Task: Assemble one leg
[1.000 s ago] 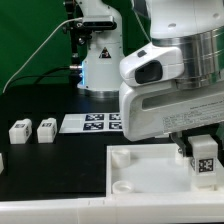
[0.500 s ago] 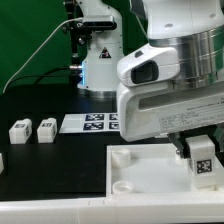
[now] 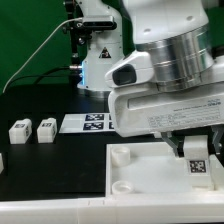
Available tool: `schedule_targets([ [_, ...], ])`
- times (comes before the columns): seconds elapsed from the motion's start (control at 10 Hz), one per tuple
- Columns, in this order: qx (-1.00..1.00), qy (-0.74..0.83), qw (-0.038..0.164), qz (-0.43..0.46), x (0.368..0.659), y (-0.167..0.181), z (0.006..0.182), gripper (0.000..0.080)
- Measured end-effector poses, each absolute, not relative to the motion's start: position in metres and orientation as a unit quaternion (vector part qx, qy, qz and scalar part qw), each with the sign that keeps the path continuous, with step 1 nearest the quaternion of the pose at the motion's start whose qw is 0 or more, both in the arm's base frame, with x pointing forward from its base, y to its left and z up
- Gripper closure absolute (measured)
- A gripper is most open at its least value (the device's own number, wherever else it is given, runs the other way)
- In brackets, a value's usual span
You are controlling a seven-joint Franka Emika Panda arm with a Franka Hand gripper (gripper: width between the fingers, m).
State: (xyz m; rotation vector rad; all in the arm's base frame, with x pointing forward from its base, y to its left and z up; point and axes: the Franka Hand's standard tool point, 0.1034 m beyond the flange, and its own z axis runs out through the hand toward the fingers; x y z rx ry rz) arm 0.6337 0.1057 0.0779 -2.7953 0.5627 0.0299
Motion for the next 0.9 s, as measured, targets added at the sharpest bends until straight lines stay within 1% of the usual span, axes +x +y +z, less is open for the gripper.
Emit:
schedule_targets([
  [0.2,-0.971,0.198,0.136,0.014,0.6325,0.1076,0.0782,0.0498],
  [0.4,-0.971,0.198,0.135,0.015,0.6323,0.1073,0.0775,0.0496],
  [0.5,-0.971,0.198,0.135,0.015,0.6323,0.1071,0.0773,0.0312],
  [0.6,-0.971,0.198,0.135,0.015,0.6323,0.1071,0.0772,0.0188],
  [0.7,-0.971,0.198,0.135,0.015,0.6322,0.107,0.077,0.0188],
  [0.8,-0.971,0.198,0.135,0.015,0.6321,0.107,0.0769,0.0157],
  [0.9,-0.971,0.198,0.135,0.015,0.6321,0.107,0.0767,0.0152],
])
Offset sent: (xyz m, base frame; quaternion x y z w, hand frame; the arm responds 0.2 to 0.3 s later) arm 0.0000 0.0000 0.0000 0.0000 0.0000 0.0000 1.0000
